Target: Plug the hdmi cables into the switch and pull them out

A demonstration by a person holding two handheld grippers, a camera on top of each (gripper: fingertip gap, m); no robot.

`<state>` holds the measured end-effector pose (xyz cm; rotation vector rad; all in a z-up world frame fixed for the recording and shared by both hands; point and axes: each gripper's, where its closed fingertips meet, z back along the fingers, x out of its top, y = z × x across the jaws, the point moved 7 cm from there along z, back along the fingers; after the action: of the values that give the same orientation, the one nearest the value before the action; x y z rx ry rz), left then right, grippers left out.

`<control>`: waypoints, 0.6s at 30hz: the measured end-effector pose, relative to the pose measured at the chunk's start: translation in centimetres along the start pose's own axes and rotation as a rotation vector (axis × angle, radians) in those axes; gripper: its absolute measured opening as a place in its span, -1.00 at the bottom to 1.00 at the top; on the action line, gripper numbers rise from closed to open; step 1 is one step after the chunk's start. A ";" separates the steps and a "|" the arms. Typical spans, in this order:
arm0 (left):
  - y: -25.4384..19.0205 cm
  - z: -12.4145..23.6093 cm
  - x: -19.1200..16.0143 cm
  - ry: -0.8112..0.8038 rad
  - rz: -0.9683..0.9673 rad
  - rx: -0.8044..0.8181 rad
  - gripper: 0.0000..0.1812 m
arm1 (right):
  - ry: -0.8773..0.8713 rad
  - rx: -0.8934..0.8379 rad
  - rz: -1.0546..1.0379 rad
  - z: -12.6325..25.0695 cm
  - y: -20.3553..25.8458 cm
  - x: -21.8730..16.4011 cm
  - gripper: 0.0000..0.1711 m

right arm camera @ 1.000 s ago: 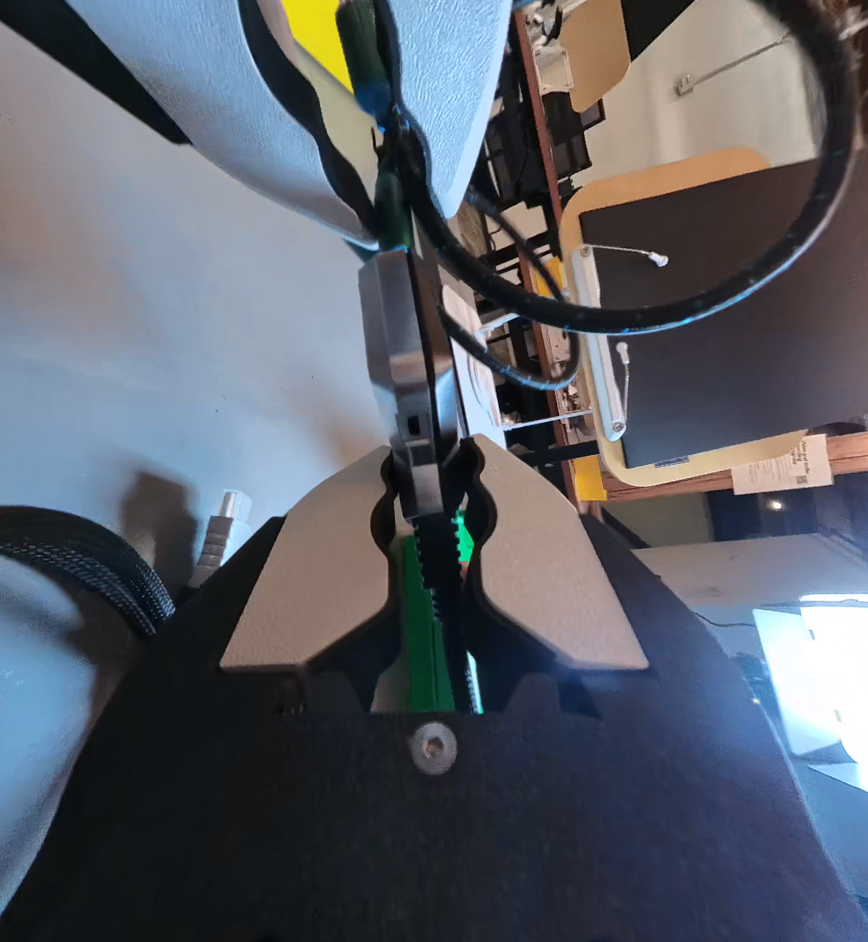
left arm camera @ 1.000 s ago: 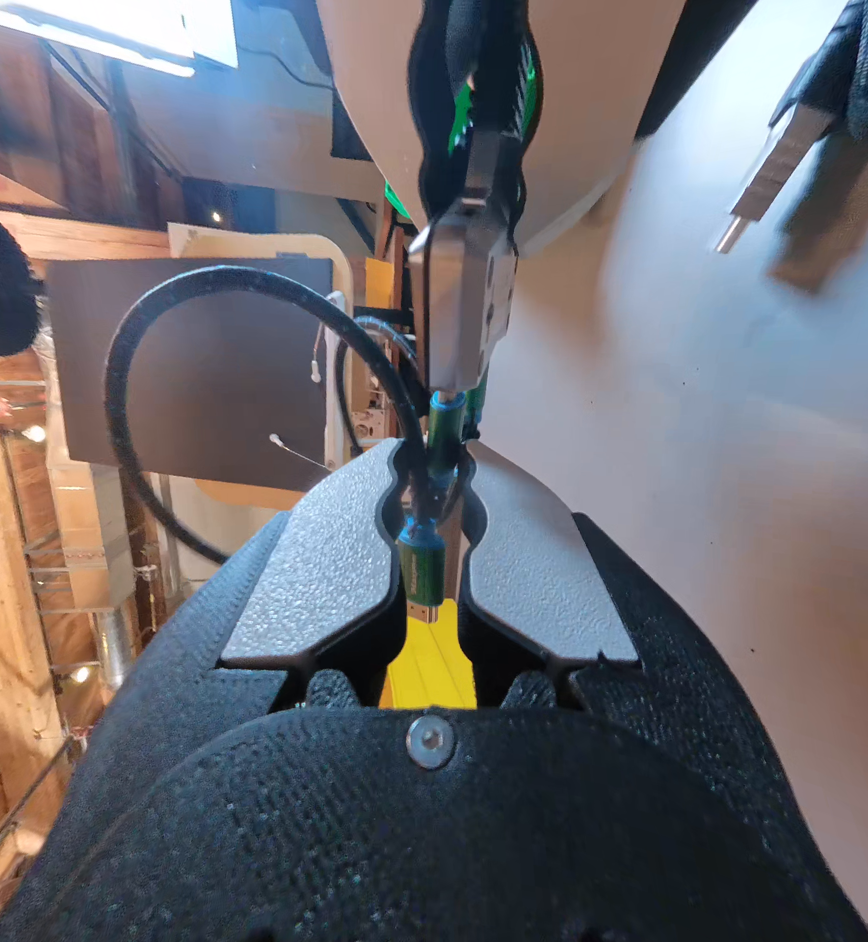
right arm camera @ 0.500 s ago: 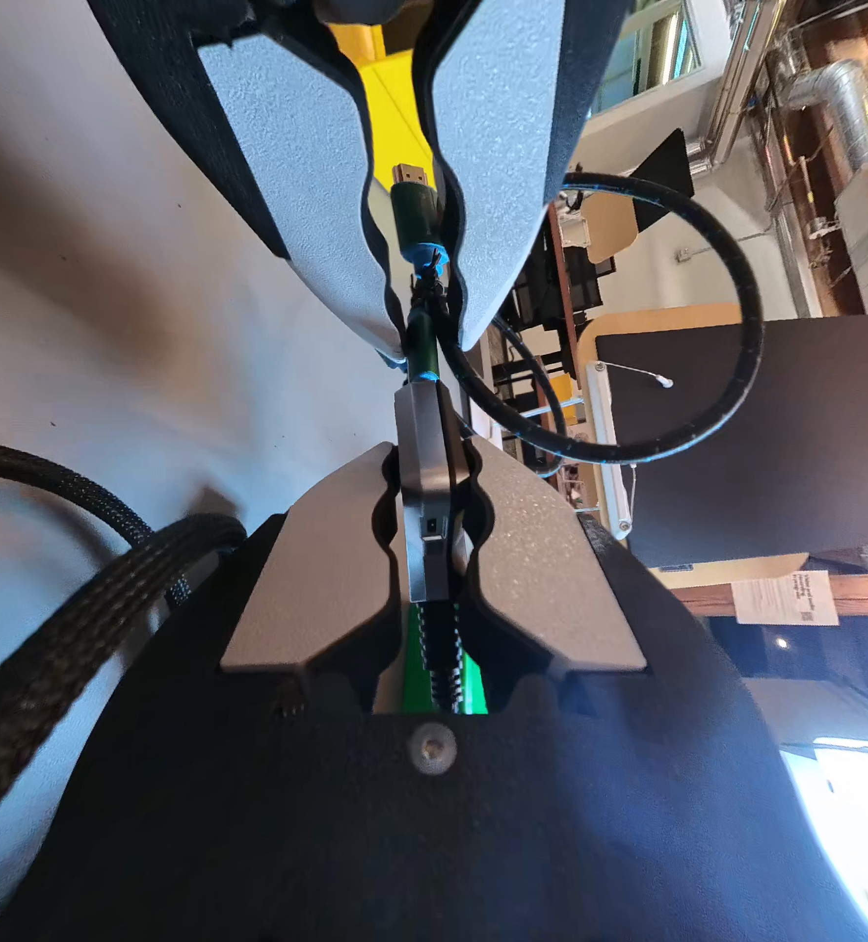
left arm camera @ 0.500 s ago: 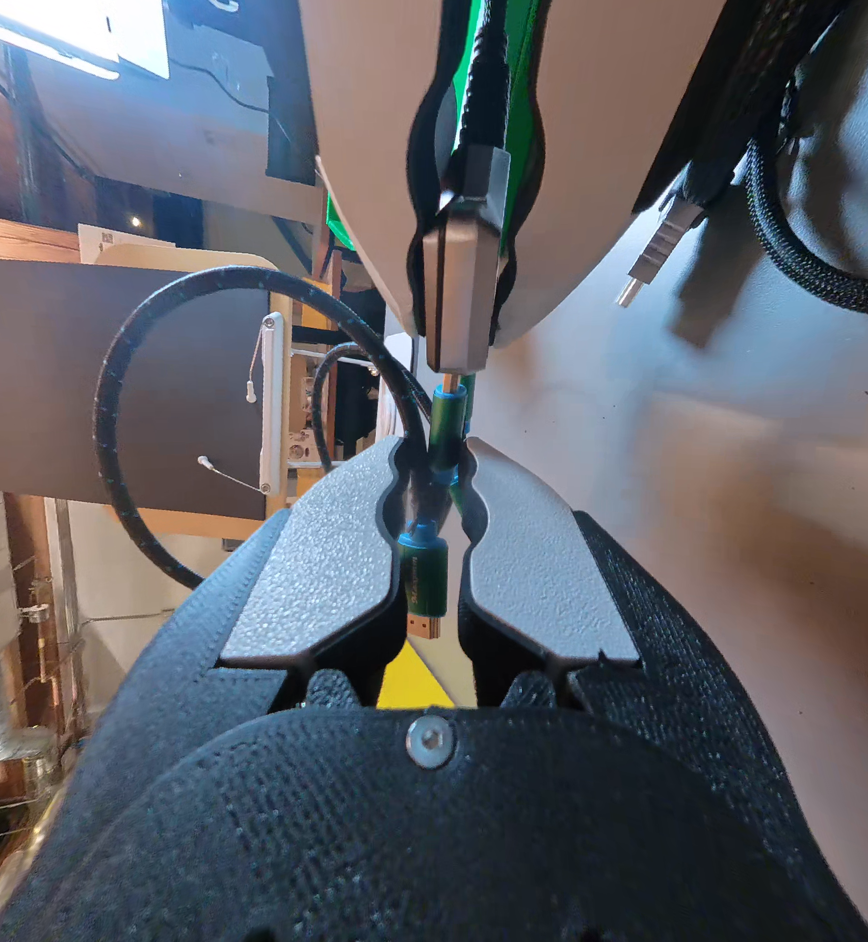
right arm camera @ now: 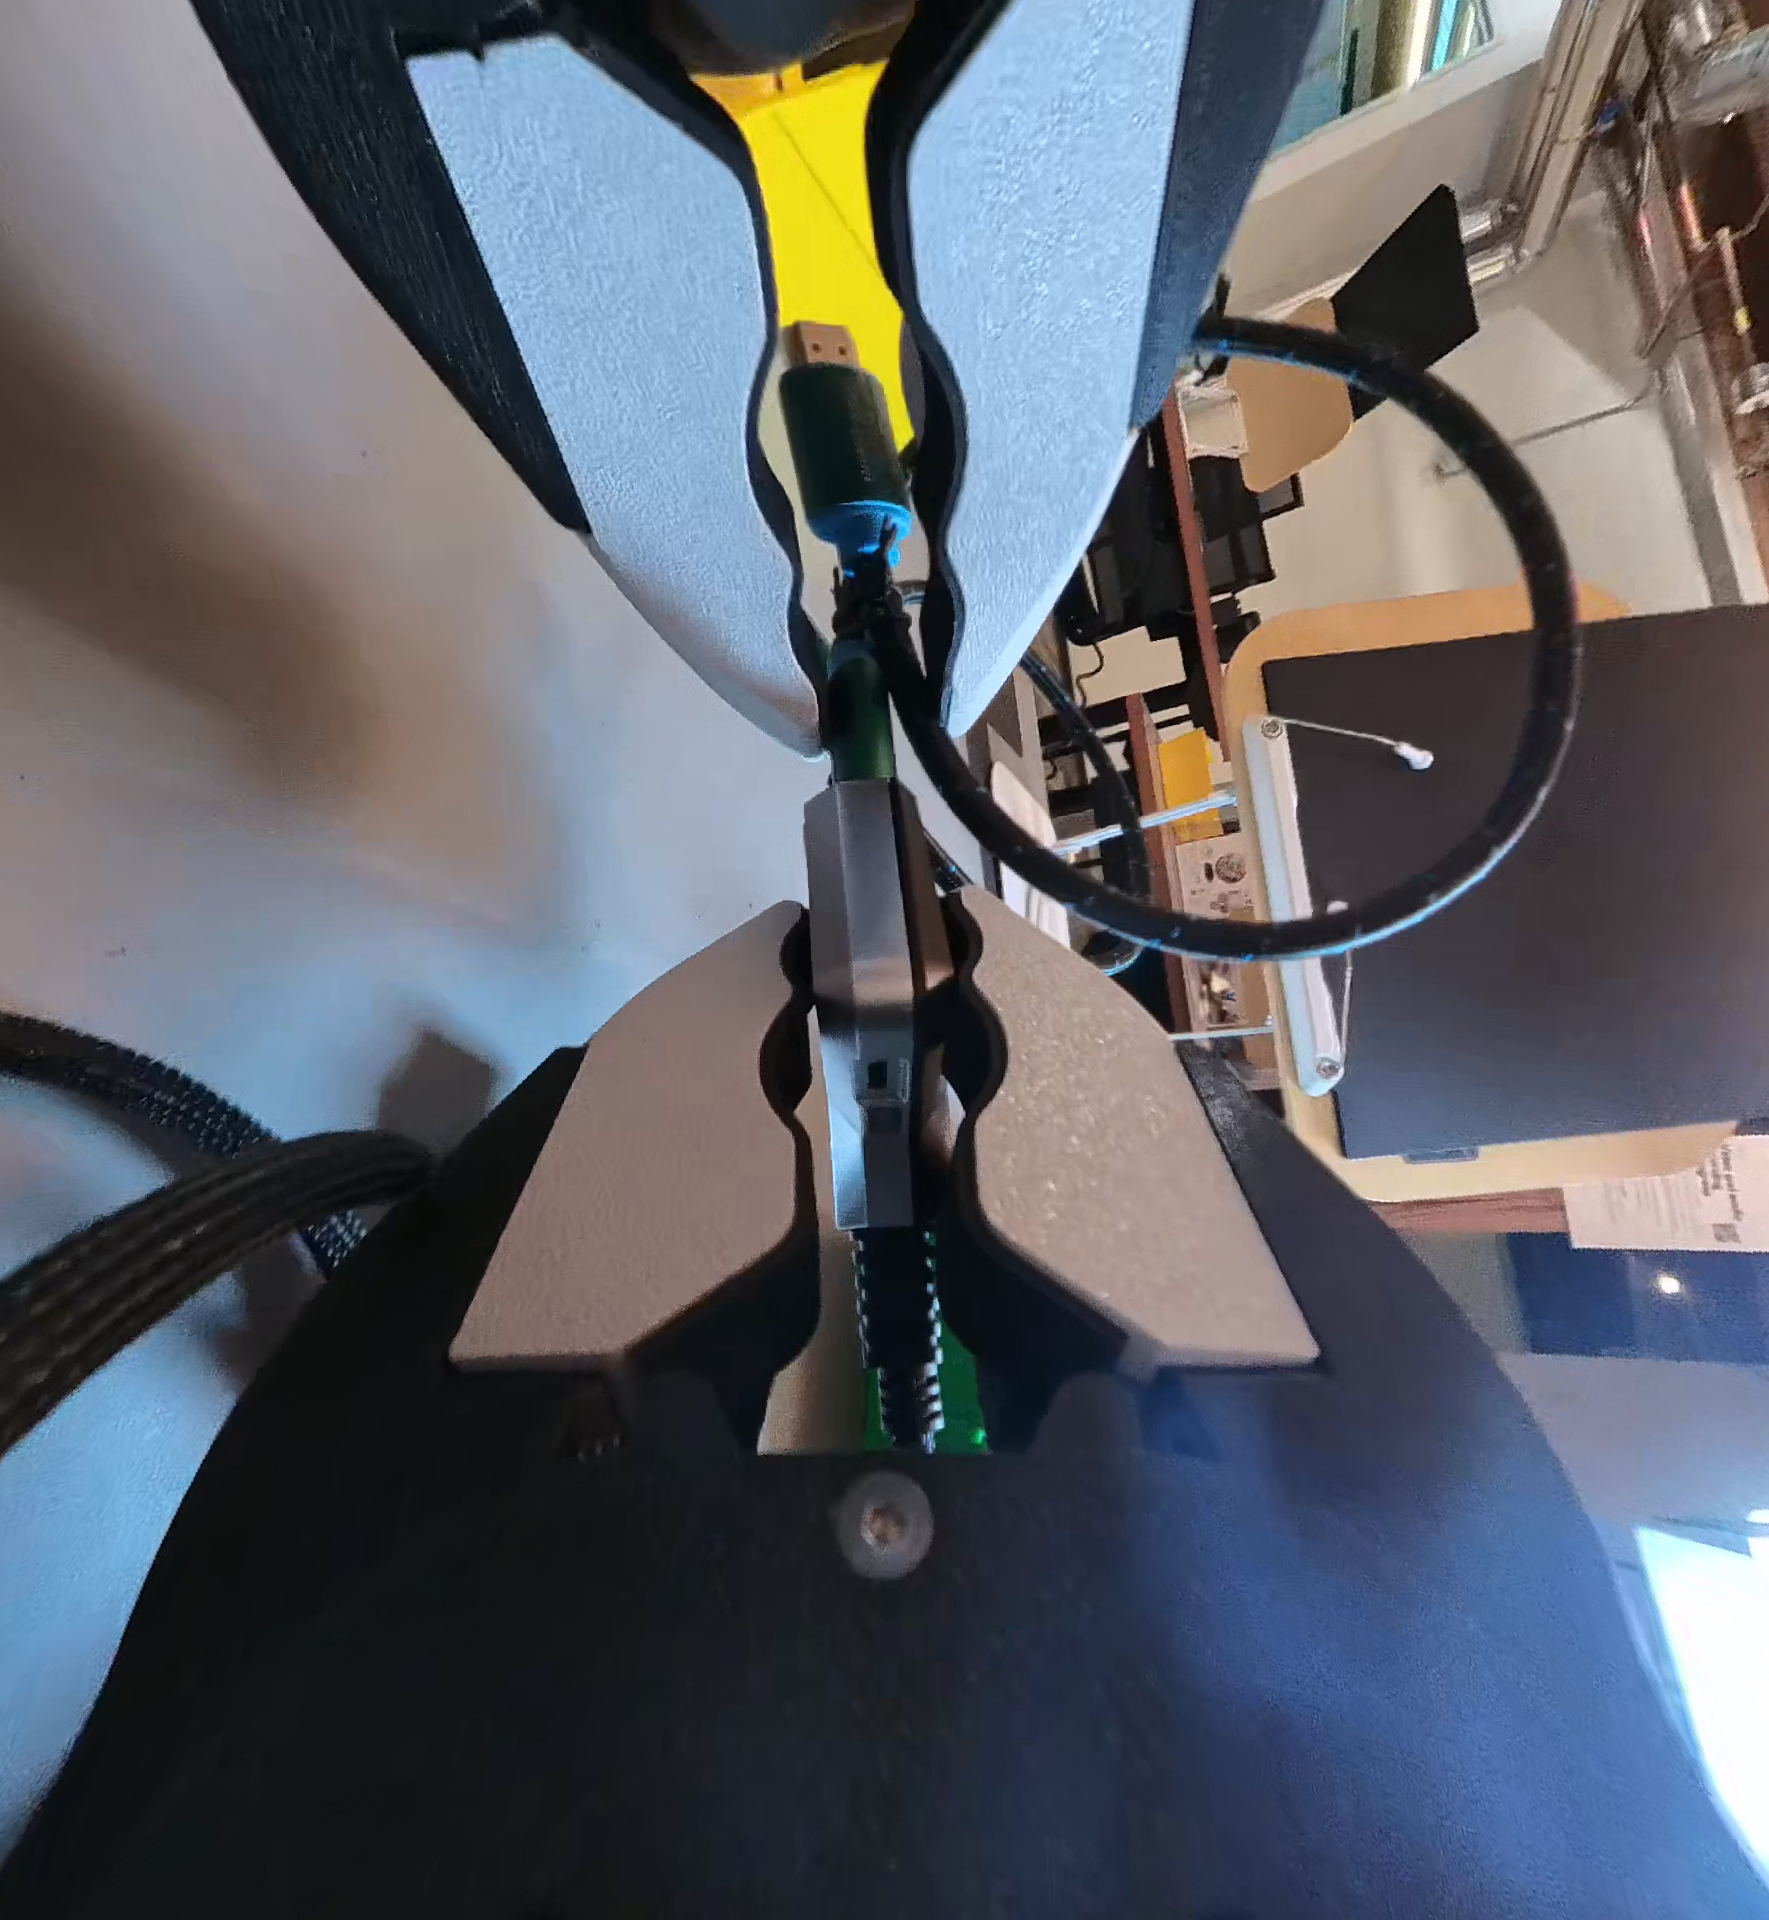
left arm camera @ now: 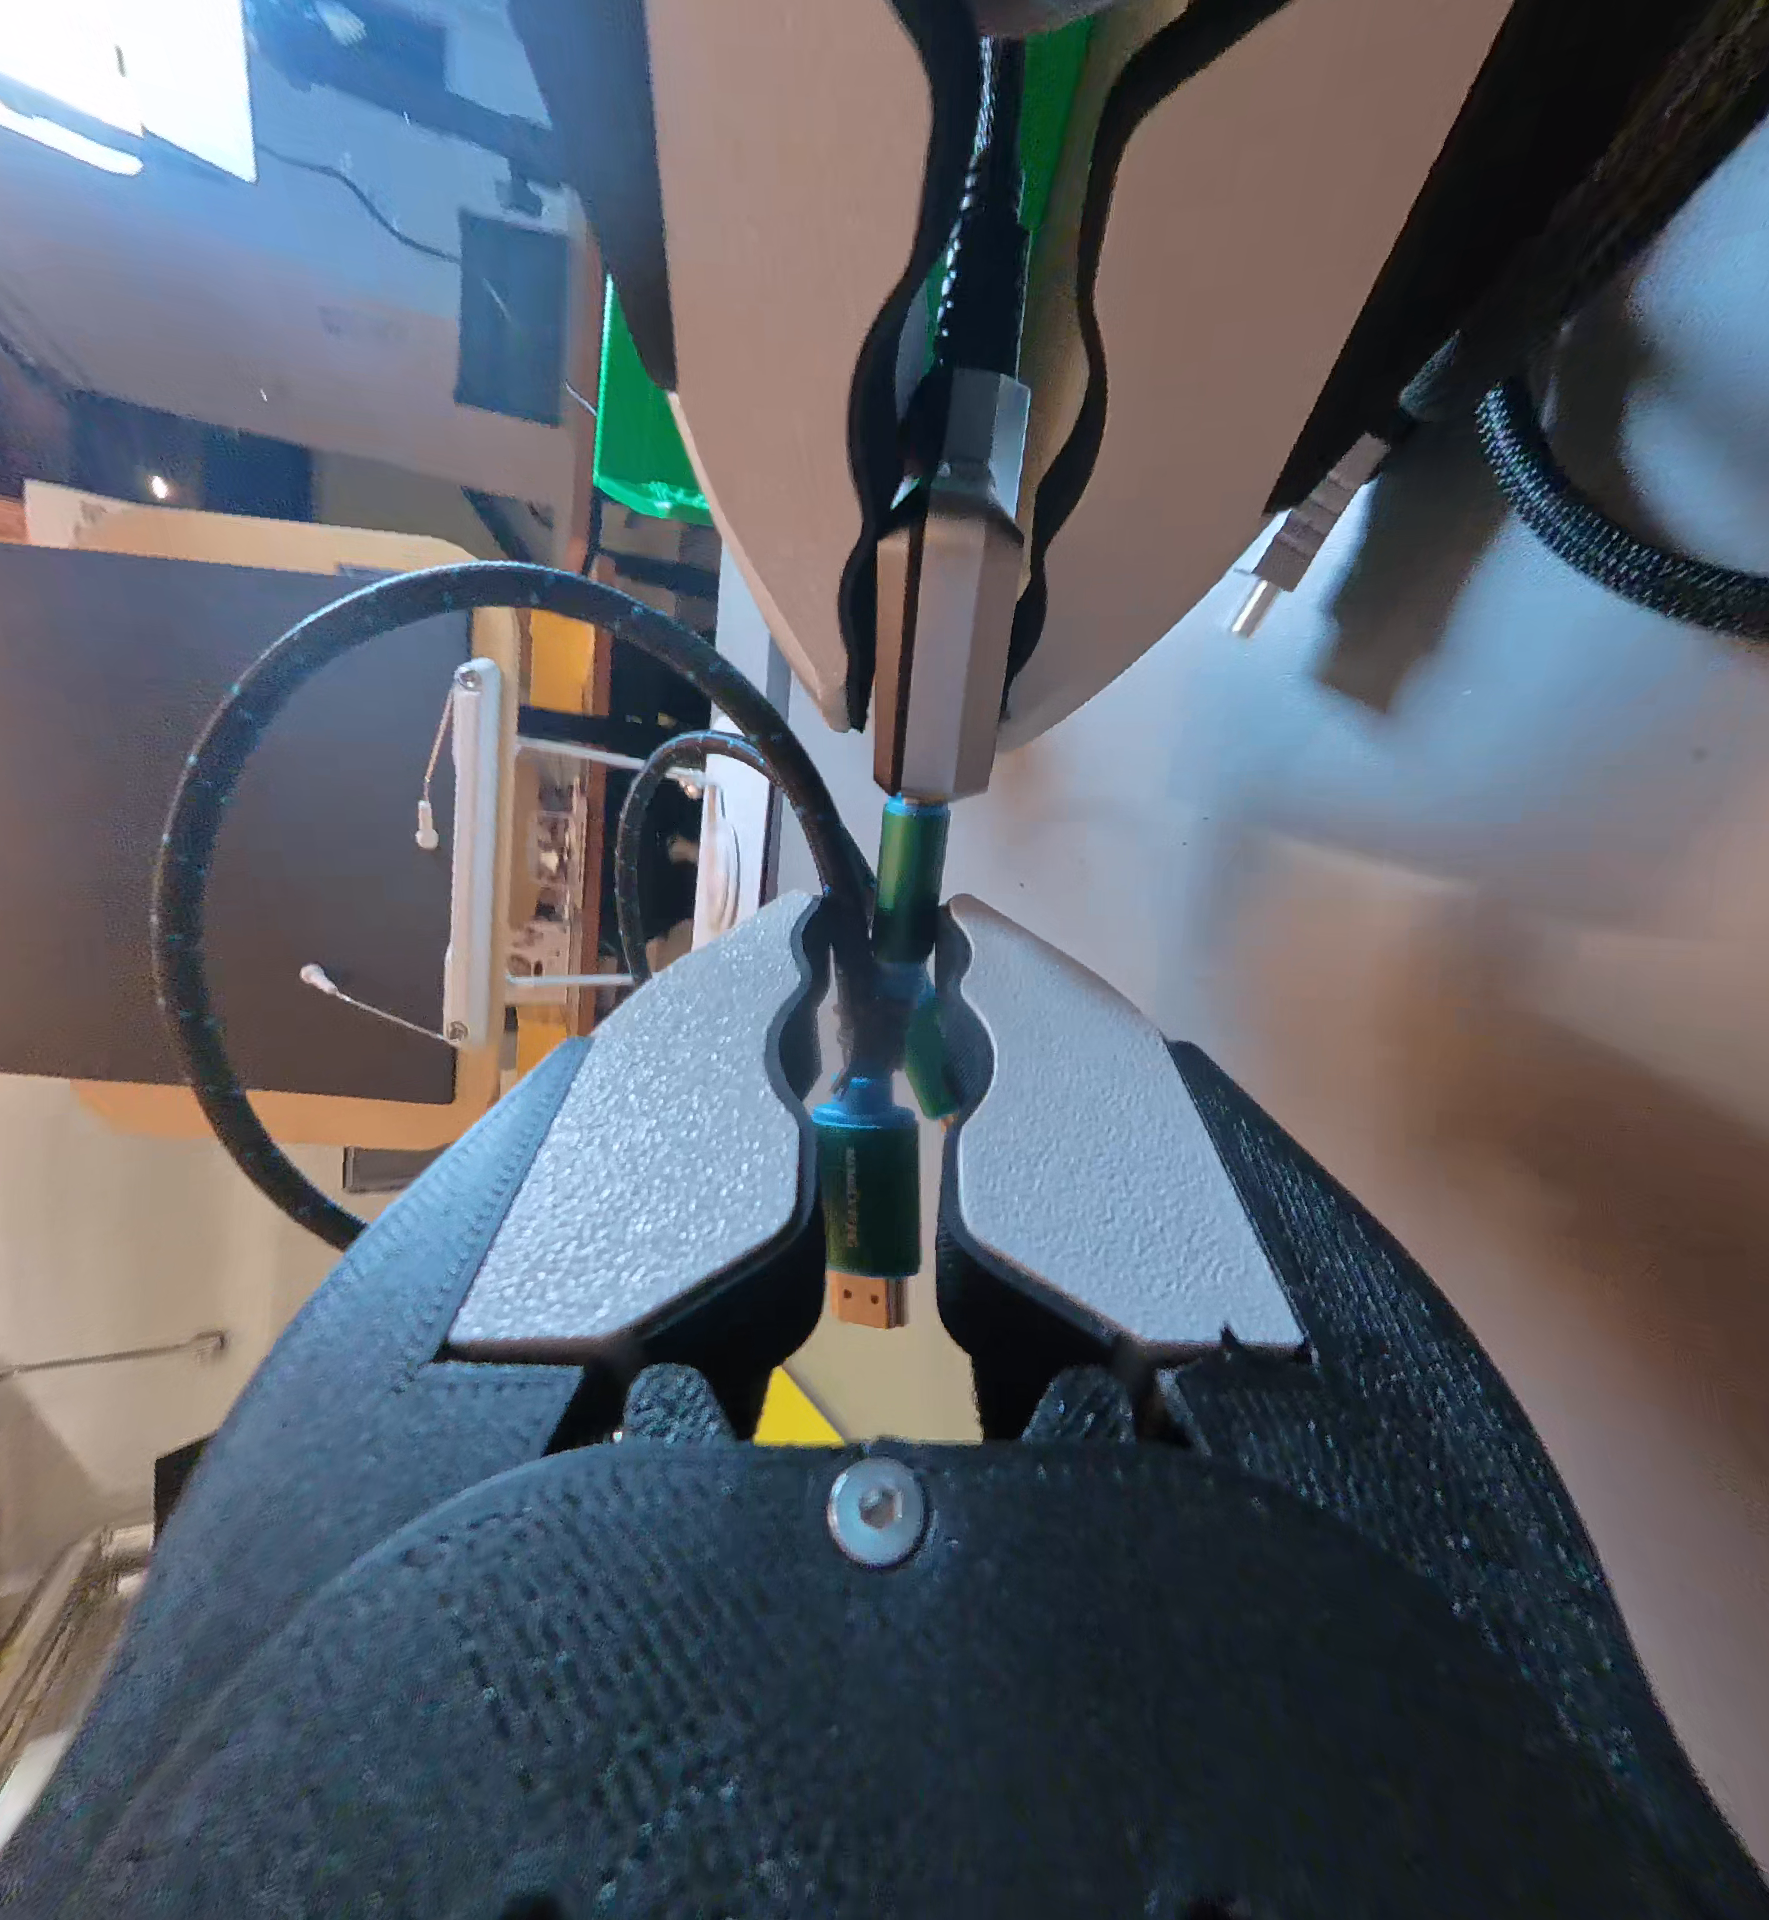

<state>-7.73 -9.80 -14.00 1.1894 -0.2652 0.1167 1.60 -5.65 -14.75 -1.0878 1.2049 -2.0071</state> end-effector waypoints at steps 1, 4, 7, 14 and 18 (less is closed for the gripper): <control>0.3 0.0 -0.4 -0.037 0.008 0.006 -0.78 | -0.009 0.006 -0.030 -0.1 -0.3 0.0 -0.74; 2.0 0.6 -1.5 -0.178 0.144 0.023 -0.73 | -0.039 -0.007 -0.133 0.1 -1.6 -0.5 -0.73; 4.4 1.8 -3.2 -0.300 0.317 0.102 -0.66 | -0.047 -0.029 -0.286 0.8 -2.9 -1.9 -0.74; 4.7 0.6 -5.4 -0.487 0.846 -0.193 -0.69 | -0.275 -0.054 -0.754 3.5 -6.7 -4.0 -0.74; 2.8 -0.5 -4.0 -0.561 0.985 -0.415 -0.59 | -0.594 0.038 -1.099 4.9 -8.1 -3.5 -0.74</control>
<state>-12.18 -8.13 -12.75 0.5665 -1.2960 0.5574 7.14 -1.54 -7.44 -2.4379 0.2094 -2.0589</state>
